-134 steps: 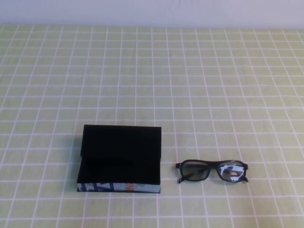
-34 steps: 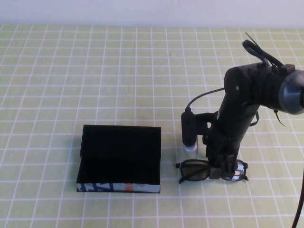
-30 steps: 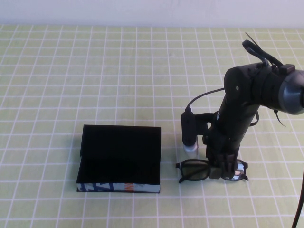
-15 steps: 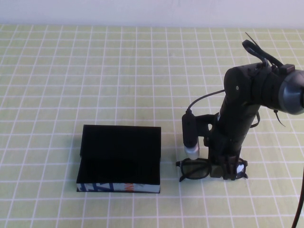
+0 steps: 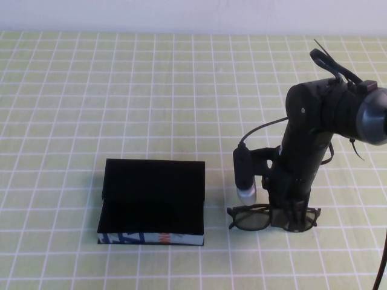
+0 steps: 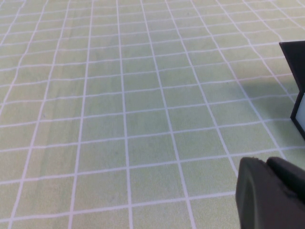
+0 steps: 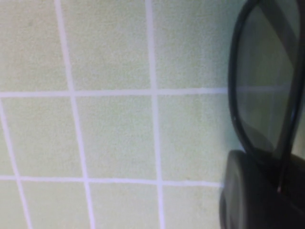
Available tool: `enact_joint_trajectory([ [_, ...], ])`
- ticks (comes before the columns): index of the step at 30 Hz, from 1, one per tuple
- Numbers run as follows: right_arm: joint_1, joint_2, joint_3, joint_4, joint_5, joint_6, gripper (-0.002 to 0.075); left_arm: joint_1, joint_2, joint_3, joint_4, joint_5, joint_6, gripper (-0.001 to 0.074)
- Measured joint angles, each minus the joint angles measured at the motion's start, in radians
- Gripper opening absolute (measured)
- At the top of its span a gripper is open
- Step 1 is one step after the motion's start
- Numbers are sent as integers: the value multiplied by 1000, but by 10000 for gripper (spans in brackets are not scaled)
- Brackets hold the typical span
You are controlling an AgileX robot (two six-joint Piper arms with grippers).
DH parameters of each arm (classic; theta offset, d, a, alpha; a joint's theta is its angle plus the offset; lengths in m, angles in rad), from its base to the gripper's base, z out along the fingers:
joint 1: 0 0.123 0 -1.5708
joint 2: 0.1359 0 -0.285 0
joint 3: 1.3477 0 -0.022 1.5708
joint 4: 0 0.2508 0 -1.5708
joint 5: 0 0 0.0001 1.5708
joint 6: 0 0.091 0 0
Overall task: Return glasses to glasses case
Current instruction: Pick up the glasses from the table, then place the glasses in the glasses case
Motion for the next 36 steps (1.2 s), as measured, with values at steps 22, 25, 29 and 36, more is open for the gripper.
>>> enact_joint_trajectory([
  [22, 301, -60, -285, -3, 95, 358, 60, 0, 0, 0, 0, 0, 0, -4],
  [25, 353, -4, -377, -9, 100, 383, 60, 0, 0, 0, 0, 0, 0, -4],
  [29, 390, 85, -457, -42, 100, 419, 60, 0, 0, 0, 0, 0, 0, -4],
  [36, 408, 170, -487, -64, 100, 433, 60, 0, 0, 0, 0, 0, 0, -4],
])
